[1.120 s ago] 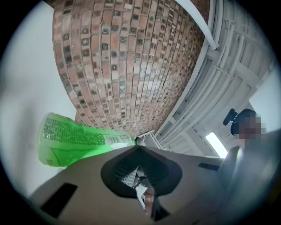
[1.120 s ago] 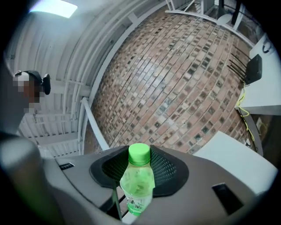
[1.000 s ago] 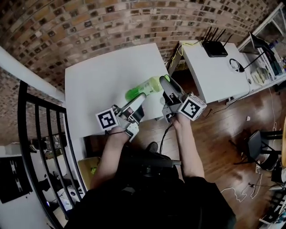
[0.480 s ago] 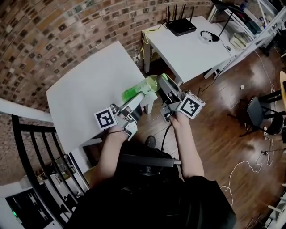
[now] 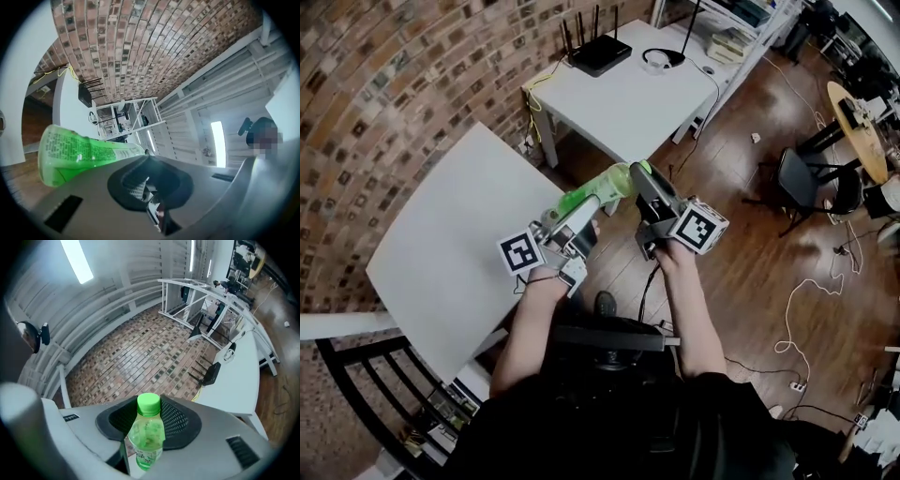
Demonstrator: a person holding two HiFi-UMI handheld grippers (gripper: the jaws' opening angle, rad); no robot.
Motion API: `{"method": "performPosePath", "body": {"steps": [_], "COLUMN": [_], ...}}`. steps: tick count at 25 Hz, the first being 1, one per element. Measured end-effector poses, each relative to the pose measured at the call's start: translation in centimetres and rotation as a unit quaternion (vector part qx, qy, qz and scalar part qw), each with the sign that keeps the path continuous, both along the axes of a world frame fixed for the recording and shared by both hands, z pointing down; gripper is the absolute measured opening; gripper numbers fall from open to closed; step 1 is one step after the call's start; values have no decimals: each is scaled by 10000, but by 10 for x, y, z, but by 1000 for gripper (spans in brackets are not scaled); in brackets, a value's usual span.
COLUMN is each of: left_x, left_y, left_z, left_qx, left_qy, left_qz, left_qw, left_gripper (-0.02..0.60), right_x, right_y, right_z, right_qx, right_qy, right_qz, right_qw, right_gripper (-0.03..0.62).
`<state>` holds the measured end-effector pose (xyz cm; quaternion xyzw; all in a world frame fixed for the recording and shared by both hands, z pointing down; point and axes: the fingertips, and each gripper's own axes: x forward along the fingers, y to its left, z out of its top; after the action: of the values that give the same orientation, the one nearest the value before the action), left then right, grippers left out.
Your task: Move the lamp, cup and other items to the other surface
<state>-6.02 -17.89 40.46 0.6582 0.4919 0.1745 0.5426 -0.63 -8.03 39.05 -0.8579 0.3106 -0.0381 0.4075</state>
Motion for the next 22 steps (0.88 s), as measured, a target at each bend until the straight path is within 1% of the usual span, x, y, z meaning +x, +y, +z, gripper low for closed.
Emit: {"method": "performPosePath", "body": {"steps": [6,9,12,17,22], "left_x": [16,22,22,21,26], "left_y": [5,9,16,30,54], "left_z": [3,9,12,18,22], "left_qx": [-126,-133,-178,-108,-12], "left_qy": [-61,-102,-159,-217,-254], "left_qz": [508,727,957,1227,1327], "left_qw": [9986,9972,9951,9921,9908], "left_gripper": [6,6,6,6,6], "right_x": [6,2,-6,-14,-12], "right_y": [34,48,64,88,115], "right_z": [-9,-11,-5,-4,-1], "right_qx": [-171,-216,-261,-267,-253], "right_qy": [54,59,-40,-47,-50], "right_qz": [859,1213,1543,1899,2027], "right_qw": [9961,9924,9877,9814,9789], "right_gripper": [178,178,178,178,178]}}
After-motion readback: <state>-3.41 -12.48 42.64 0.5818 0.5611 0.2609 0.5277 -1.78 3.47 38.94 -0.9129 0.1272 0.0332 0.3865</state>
